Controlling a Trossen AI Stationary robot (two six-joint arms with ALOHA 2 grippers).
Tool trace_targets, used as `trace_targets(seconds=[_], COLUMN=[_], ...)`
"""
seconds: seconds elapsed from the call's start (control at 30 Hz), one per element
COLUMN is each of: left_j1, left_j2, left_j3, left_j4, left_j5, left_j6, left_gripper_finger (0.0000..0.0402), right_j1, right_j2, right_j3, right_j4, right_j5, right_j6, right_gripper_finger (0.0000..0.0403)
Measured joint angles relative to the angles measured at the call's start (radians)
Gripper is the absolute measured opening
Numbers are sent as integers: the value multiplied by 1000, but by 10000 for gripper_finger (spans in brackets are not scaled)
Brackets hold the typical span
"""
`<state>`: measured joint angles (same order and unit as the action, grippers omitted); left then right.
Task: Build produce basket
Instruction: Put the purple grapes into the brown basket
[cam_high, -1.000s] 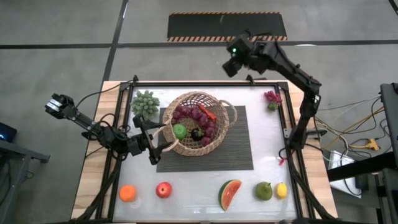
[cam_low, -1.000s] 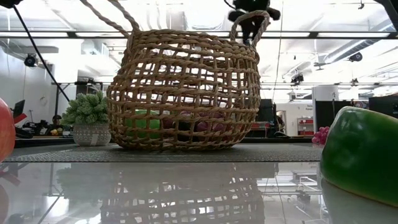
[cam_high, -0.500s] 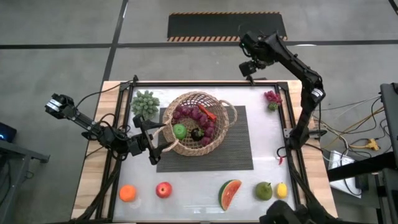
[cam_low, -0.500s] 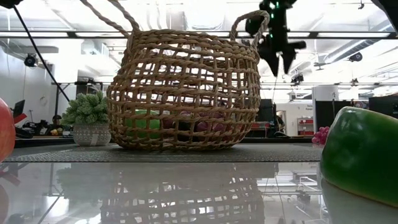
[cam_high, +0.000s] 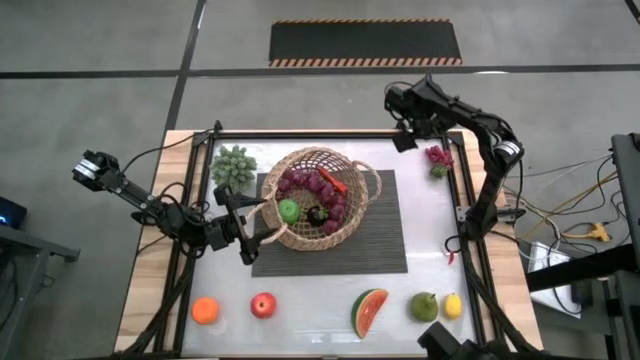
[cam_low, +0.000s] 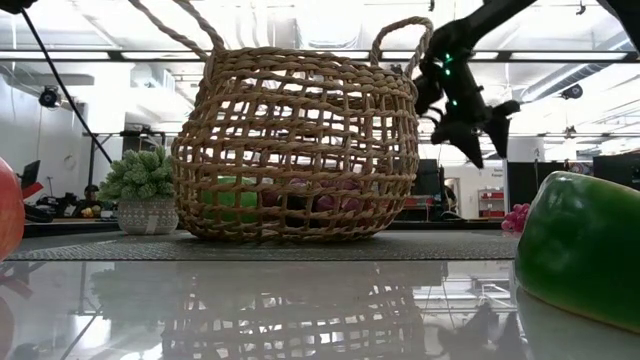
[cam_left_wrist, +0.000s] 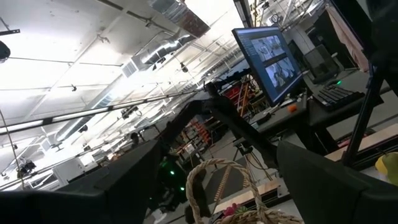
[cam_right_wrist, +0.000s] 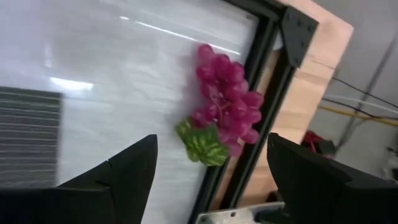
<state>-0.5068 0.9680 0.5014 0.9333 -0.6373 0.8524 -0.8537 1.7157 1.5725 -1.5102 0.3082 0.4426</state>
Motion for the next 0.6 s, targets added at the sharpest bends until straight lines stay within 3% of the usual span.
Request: trace_targets(seconds=[0.6], left_j1=[1], left_j2=[0], left_j3=[0], left_j4=[0], left_j5=[-1], left_j6=[0], left_gripper_finger=[306], right_j1=[-88], right_j2=[1], right_j3=[-274], right_j4=[166], right_j5=[33], right_j6=[-16], right_gripper_finger=[264])
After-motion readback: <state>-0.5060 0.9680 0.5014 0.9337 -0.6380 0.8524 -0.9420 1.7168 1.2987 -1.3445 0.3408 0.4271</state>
